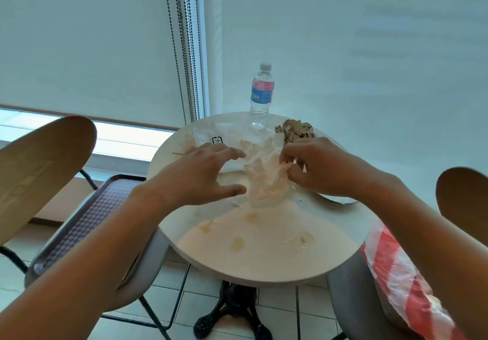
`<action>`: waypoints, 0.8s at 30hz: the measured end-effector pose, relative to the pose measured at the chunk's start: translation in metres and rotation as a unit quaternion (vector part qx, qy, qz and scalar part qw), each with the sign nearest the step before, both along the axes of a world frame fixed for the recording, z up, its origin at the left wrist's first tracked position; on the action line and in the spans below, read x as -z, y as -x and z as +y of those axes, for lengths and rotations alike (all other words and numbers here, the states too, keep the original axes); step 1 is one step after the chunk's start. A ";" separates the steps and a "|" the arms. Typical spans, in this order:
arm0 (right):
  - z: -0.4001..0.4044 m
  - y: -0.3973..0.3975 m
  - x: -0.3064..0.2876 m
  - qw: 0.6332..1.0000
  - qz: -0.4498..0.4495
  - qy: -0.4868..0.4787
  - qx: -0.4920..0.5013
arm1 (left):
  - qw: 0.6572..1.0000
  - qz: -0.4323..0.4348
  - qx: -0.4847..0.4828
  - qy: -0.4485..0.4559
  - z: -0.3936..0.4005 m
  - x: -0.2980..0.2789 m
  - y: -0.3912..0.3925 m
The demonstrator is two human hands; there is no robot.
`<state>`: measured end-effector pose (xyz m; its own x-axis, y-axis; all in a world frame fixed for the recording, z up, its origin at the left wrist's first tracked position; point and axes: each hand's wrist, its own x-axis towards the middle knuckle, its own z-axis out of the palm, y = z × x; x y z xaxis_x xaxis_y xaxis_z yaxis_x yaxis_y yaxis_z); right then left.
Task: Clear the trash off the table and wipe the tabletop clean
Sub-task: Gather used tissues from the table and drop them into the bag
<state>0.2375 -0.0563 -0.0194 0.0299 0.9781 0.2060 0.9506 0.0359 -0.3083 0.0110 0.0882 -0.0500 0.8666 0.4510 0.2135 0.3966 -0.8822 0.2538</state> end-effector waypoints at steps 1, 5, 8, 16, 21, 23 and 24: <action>-0.001 -0.002 -0.003 1.000 -0.005 0.018 0.007 | 1.000 -0.001 0.002 0.001 0.000 -0.001 0.000; -0.003 0.005 -0.005 0.995 -0.007 0.085 0.043 | 1.000 -0.006 0.004 -0.006 0.002 -0.001 0.003; 0.001 0.025 0.002 0.992 -0.015 0.115 0.050 | 1.000 -0.017 0.005 -0.008 0.004 0.001 0.005; -0.003 0.055 0.024 0.980 -0.122 0.158 0.009 | 1.000 -0.018 0.005 -0.006 0.011 0.005 0.010; -0.004 0.058 0.030 0.987 -0.075 0.145 0.006 | 1.000 -0.013 0.012 -0.011 0.012 0.006 0.010; -0.006 0.057 0.029 0.990 -0.053 0.134 0.003 | 1.000 -0.012 0.016 -0.014 0.012 0.006 0.007; -0.008 0.056 0.027 0.991 -0.041 0.131 0.003 | 1.000 -0.010 0.019 -0.014 0.012 0.006 0.005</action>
